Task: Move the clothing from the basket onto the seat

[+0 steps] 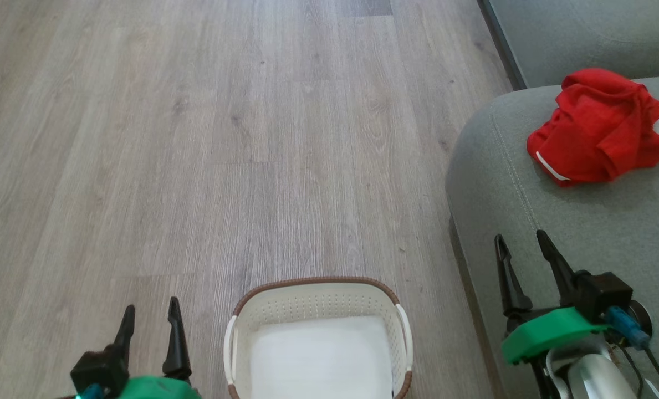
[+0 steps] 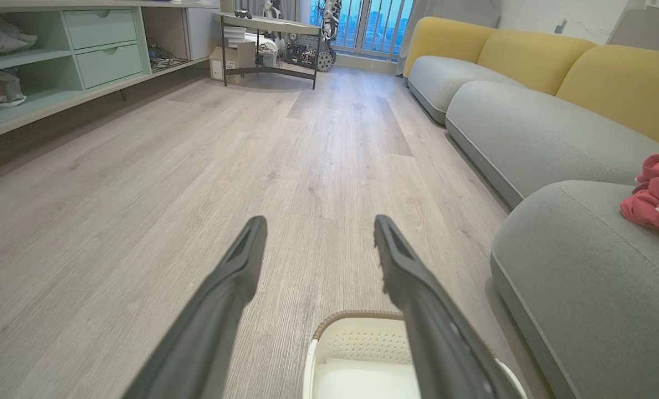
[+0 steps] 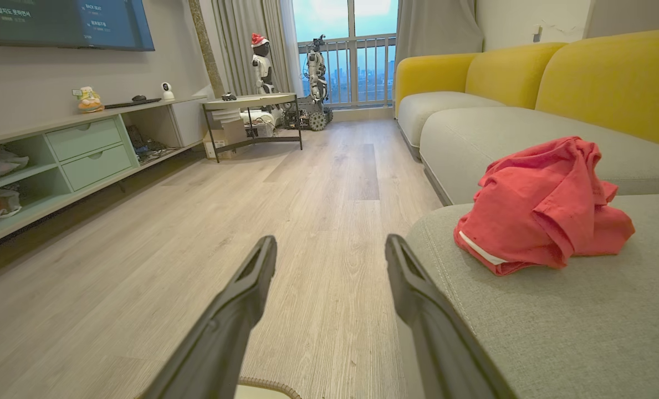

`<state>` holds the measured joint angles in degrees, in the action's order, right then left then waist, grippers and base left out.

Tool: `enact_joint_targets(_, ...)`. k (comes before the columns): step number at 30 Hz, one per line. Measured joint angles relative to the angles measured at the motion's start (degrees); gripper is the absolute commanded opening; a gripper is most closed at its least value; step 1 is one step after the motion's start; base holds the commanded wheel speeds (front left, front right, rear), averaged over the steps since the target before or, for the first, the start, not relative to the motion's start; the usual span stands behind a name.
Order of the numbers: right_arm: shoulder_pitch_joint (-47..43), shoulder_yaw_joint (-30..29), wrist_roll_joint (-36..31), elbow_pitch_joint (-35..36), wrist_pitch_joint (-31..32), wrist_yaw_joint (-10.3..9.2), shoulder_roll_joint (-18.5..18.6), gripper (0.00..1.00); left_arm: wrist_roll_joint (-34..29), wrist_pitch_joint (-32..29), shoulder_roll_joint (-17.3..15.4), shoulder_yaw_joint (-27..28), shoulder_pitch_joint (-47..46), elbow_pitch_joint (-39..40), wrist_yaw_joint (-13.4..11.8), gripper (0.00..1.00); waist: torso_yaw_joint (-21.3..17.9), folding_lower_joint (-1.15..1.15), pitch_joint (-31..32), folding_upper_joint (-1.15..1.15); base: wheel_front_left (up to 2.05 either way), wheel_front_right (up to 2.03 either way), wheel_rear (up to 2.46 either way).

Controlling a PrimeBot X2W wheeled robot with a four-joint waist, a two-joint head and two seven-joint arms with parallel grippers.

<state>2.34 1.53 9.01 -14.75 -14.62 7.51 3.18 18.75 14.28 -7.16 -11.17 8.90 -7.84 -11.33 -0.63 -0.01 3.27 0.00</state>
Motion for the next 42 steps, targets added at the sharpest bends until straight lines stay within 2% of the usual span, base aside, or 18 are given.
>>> enact_joint_targets(27,-1.2,0.11,-0.35,-0.82,0.0,0.0,-0.09,1.0,-1.54,0.0,1.65,2.53,-0.08,-2.03,1.8,1.0,0.55,0.0,-0.68,0.0,0.0,0.0,0.0)
enact_joint_targets(28,-1.2,0.11,-0.35,-0.92,0.0,0.0,-0.09,0.0,-1.78,0.0,1.66,2.56,-0.1,-2.14,1.79,0.0,0.55,0.0,-0.7,0.0,0.0,0.0,0.0)
enact_joint_targets(34,-4.15,0.51,0.07,-5.87,0.35,0.0,-0.09,0.0,-1.31,-0.24,2.35,2.36,1.42,-6.83,1.79,0.0,0.56,0.0,-0.75,0.0,0.0,0.0,0.0)
enact_joint_targets(42,-4.3,0.14,5.3,-5.82,1.58,0.0,-0.09,0.0,3.38,-1.68,2.42,2.65,1.65,-7.03,2.8,0.0,0.56,0.0,-0.93,0.0,0.0,0.0,0.0)
